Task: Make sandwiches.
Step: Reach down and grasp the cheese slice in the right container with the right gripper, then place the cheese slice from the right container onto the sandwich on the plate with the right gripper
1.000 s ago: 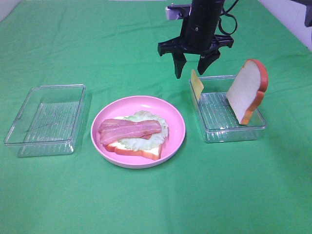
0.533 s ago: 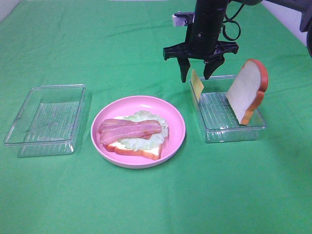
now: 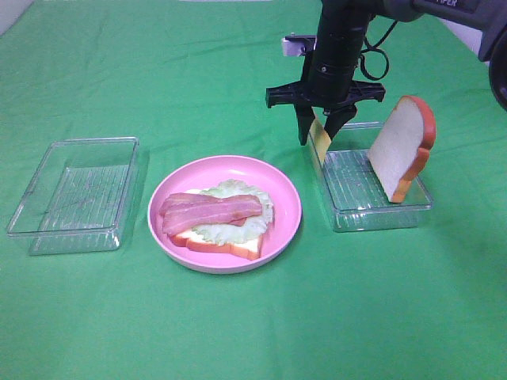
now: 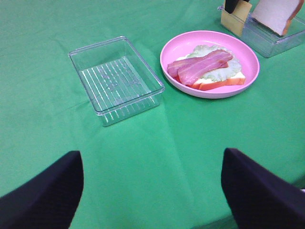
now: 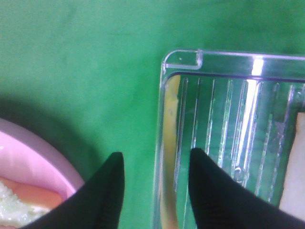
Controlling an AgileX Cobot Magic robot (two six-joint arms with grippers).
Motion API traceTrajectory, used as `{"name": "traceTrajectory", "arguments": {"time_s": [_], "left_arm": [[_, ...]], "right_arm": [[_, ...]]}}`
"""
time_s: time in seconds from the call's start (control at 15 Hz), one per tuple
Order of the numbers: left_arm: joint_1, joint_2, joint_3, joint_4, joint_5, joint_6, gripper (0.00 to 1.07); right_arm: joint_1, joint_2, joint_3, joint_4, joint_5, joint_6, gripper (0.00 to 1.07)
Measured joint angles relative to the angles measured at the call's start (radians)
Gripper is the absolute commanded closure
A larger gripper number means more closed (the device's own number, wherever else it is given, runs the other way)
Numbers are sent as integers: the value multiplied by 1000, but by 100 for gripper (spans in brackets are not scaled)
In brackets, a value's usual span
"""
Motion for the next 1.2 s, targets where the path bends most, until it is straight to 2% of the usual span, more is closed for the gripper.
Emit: {"name": "traceTrajectory", "arguments": {"time_s": [0.07,0.27,0.33,0.73,0.93,1.2], "left_arm": [[0,0,0,0,0,0,31],[0,0,0,0,0,0,31],[0,0,0,0,0,0,31],[0,0,0,0,0,0,31],[0,0,0,0,0,0,31],[0,0,0,0,0,0,31]], "right_arm": [[0,0,0,1,0,-1,86],[0,-1,0,1,0,-8,98],[0,-1,0,1,0,-8,106],[0,-5,0,0,0,-16,107],[0,-88,0,22,1,-47,107],[0,-153,0,203,1,-170,107]]}}
